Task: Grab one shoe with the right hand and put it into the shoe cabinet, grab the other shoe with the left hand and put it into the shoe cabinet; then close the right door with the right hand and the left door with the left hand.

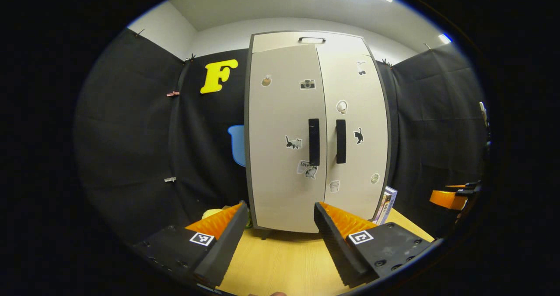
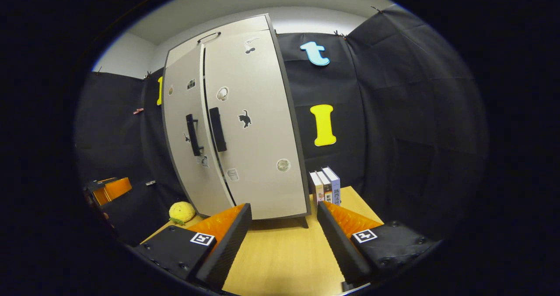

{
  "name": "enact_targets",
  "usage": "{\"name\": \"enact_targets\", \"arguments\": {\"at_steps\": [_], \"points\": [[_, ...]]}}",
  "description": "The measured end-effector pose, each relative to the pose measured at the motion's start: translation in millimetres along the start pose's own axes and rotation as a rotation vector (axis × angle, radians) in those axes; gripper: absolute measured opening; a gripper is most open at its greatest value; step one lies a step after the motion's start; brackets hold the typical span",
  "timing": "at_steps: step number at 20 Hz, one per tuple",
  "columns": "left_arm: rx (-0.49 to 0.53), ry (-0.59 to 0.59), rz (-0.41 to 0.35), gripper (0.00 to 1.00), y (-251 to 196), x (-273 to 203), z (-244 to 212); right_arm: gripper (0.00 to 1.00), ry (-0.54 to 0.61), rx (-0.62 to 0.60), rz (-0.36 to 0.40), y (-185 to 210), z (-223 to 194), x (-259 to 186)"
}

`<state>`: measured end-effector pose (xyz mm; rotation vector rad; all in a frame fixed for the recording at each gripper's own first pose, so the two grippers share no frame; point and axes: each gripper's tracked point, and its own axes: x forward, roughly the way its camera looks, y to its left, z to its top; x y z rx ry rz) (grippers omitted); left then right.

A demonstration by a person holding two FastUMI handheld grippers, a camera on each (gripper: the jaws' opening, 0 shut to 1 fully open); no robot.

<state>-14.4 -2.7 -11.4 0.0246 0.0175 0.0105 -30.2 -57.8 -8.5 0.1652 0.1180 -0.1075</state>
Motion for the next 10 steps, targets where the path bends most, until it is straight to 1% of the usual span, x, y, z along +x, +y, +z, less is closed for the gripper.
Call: {"name": "enact_targets", "arguments": {"at_steps": [2,4,5,7,8,10], "points": [[-0.03,0.004,-0.003,0.95,6.0,-10.7,-11.5,0.98,0.028,-0.022,-0.011,8.2,-14.8,-11.9],[-0.047,0.028,0.01,0.96,16.9,-24.3,-23.8,0.98,0.047,-0.015,0.012,24.8,-20.0,-23.6],[-0.046,0.028,0.01,0.95,19.5,-30.0,-24.8,0.98,0.037,-0.028,0.008,26.5,-19.7,-29.8],[-0.022,0.019,-0.003,0.95,22.5,-37.4,-30.7,0.98,0.019,-0.059,-0.028,23.1,-23.1,-38.4],[-0.011,0.019,-0.009,0.96,23.6,-39.5,-34.6,0.98,0.026,-0.056,-0.03,25.7,-27.3,-41.1],[-0.014,0.057,-0.024,0.96,24.2,-42.4,-47.9,0.99,0.043,-0.036,-0.022,32.4,-30.5,-46.2]]}}
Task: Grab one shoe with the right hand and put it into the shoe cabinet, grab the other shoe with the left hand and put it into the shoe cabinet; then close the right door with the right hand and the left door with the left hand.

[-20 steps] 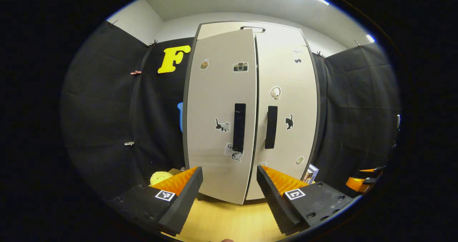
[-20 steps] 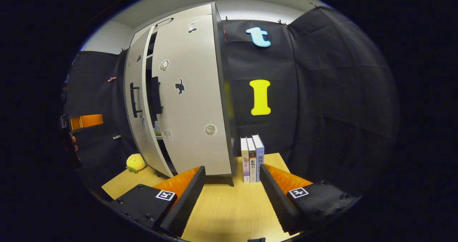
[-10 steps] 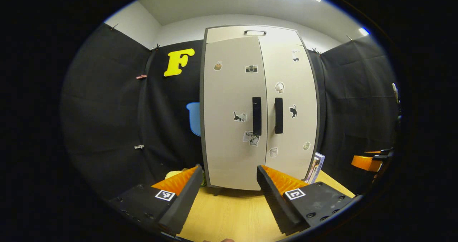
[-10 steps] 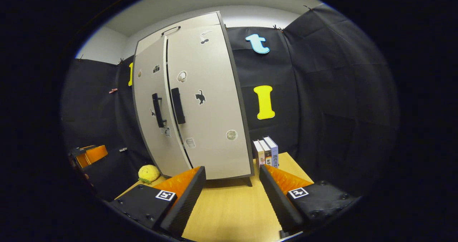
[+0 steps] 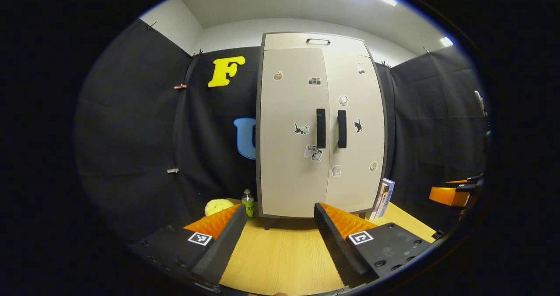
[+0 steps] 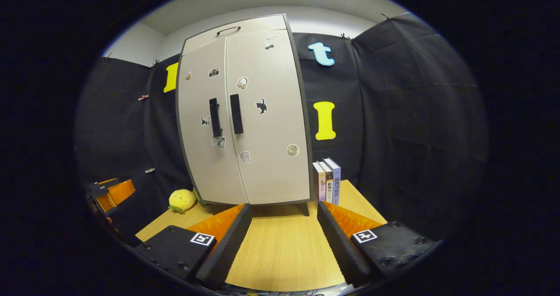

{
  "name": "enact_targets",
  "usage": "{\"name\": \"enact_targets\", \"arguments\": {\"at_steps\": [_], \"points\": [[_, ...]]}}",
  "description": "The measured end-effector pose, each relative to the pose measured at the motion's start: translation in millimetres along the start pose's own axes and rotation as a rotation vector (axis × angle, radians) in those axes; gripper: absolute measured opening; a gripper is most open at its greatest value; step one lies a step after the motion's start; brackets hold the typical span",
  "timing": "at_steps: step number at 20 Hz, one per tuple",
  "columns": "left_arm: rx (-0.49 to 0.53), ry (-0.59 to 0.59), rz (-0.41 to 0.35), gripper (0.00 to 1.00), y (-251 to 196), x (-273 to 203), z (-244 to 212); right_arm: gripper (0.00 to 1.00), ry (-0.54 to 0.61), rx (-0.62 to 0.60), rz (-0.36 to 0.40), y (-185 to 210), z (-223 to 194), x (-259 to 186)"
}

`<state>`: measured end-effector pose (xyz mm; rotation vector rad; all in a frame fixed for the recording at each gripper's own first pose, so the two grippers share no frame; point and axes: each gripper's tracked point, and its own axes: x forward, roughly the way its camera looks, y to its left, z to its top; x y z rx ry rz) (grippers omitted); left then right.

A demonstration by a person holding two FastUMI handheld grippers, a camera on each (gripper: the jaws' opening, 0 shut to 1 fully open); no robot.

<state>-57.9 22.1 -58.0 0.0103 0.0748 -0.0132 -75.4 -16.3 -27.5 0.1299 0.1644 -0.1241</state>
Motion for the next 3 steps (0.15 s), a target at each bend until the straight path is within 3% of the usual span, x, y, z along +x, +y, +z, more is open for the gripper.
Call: {"name": "enact_targets", "arguments": {"at_steps": [3], "points": [[-0.019,0.013,-0.011,0.97,-2.5,-4.8,-4.0,0.98,-0.021,-0.015,-0.016,-1.7,6.8,-5.8]]}}
